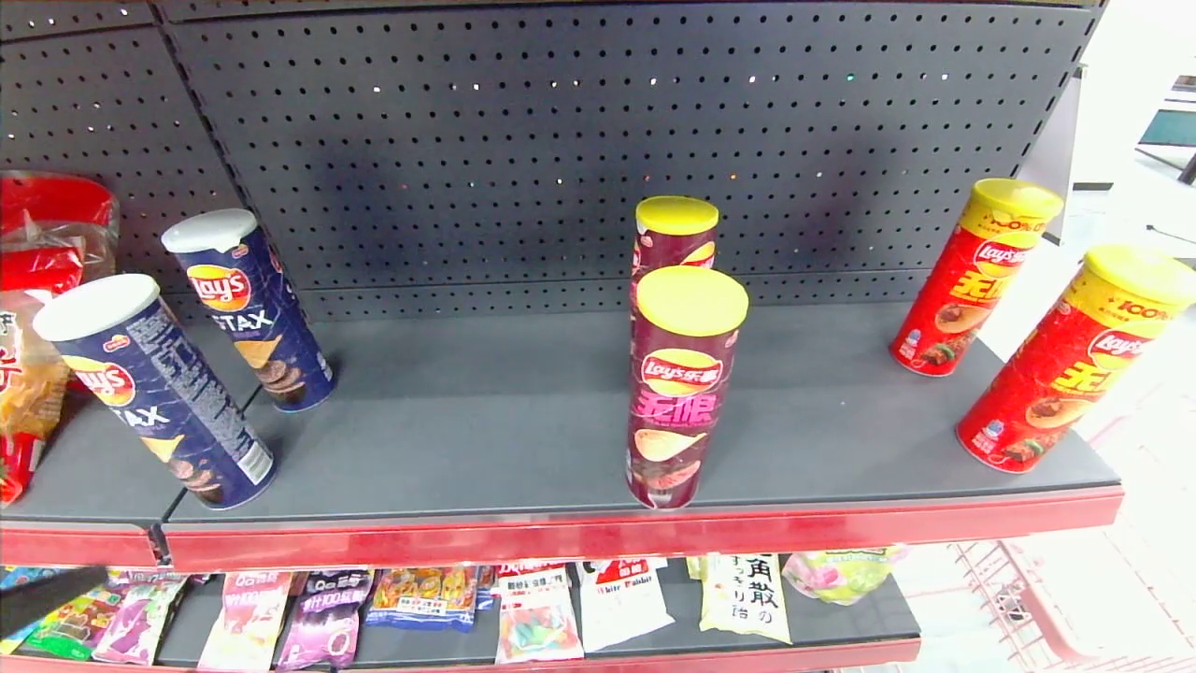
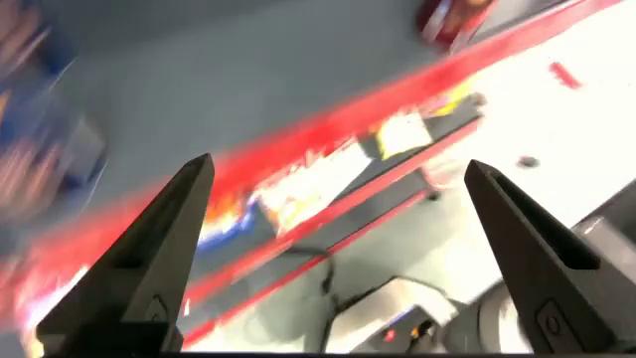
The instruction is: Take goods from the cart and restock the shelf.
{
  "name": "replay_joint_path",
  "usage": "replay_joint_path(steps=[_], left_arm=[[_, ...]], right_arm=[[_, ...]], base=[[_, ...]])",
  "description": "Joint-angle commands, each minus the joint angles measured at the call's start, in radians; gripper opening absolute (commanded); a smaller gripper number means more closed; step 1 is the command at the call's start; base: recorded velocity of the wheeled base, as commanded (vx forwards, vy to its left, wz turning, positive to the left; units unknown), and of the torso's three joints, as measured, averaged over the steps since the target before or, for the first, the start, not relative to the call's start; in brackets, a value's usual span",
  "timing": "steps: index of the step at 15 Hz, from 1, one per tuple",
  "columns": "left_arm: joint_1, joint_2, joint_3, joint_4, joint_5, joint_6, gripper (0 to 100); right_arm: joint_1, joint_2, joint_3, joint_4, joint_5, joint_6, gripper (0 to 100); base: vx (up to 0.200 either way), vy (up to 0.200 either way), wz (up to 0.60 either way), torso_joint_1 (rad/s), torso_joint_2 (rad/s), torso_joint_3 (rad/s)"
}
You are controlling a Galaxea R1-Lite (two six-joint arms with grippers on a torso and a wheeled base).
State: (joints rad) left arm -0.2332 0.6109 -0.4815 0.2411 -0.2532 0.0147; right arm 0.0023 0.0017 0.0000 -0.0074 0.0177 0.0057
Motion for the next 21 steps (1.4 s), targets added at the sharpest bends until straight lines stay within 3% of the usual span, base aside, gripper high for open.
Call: replay_joint_path(steps=[1,2,3,4,5,6,7,9,11,15,16,17,18,20,21], left_arm=[[0.117,-0.474,0.077,0.307,0.16,-0.002,100],[0.121,-0.52,0.136,0.308,0.276,-0.013,100],[0.124,-0.516,0.156,0.271,0.353,-0.068,100],[0.127,-0.51,0.165,0.254,0.365,-0.102,100],[0.195,-0.508,0.204,0.227,0.384,-0.148,100],[0.23,-0.513,0.218,0.221,0.39,-0.15,100],[0.298,-0.531,0.274,0.144,0.373,-0.151,100],[0.25,-0.571,0.354,-0.019,0.338,-0.084,100],[0.232,-0.611,0.37,-0.054,0.301,-0.082,100],[0.232,-0.611,0.414,-0.147,0.219,-0.042,100],[0.232,-0.608,0.416,-0.149,0.233,-0.007,100],[0.238,-0.597,0.417,-0.149,0.308,-0.042,100],[0.245,-0.583,0.417,-0.155,0.45,-0.163,100],[0.238,-0.611,0.425,-0.164,0.436,-0.085,100],[0.238,-0.611,0.431,-0.18,0.331,-0.058,100]], right_arm=[[0.001,0.0,0.0,0.0,0.001,0.0,100],[0.001,0.0,0.0,0.0,0.001,0.0,100],[0.001,0.0,0.0,0.0,-0.001,0.0,100],[0.001,0.0,0.0,0.0,-0.001,0.0,100],[0.001,0.0,0.0,0.0,-0.001,0.002,100],[0.001,0.0,0.0,0.0,-0.001,0.002,100],[0.001,0.0,0.0,0.0,-0.001,0.002,100],[0.001,0.0,0.0,0.0,0.001,0.003,100],[0.001,0.0,0.0,0.0,0.001,0.003,100],[0.001,0.0,0.0,0.0,0.001,0.005,100],[0.001,0.0,0.0,0.0,0.001,0.005,100],[0.001,0.0,0.0,0.0,0.001,0.007,100],[0.001,0.0,0.0,0.0,0.001,0.005,100],[0.001,0.0,0.0,0.0,0.001,0.005,100],[0.001,0.0,0.0,0.0,0.001,0.005,100]], base=[[0.0,0.0,0.0,0.0,0.0,0.0],[0.0,0.0,0.0,0.0,0.0,0.0],[0.0,0.0,0.0,0.0,0.0,0.0],[0.0,0.0,0.0,0.0,0.0,0.0],[0.0,0.0,0.0,0.0,0.0,0.0],[0.0,0.0,0.0,0.0,0.0,0.0],[0.0,0.0,0.0,0.0,0.0,0.0],[0.0,0.0,0.0,0.0,0.0,0.0],[0.0,0.0,0.0,0.0,0.0,0.0],[0.0,0.0,0.0,0.0,0.0,0.0],[0.0,0.0,0.0,0.0,0.0,0.0],[0.0,0.0,0.0,0.0,0.0,0.0],[0.0,0.0,0.0,0.0,0.0,0.0],[0.0,0.0,0.0,0.0,0.0,0.0],[0.0,0.0,0.0,0.0,0.0,0.0]])
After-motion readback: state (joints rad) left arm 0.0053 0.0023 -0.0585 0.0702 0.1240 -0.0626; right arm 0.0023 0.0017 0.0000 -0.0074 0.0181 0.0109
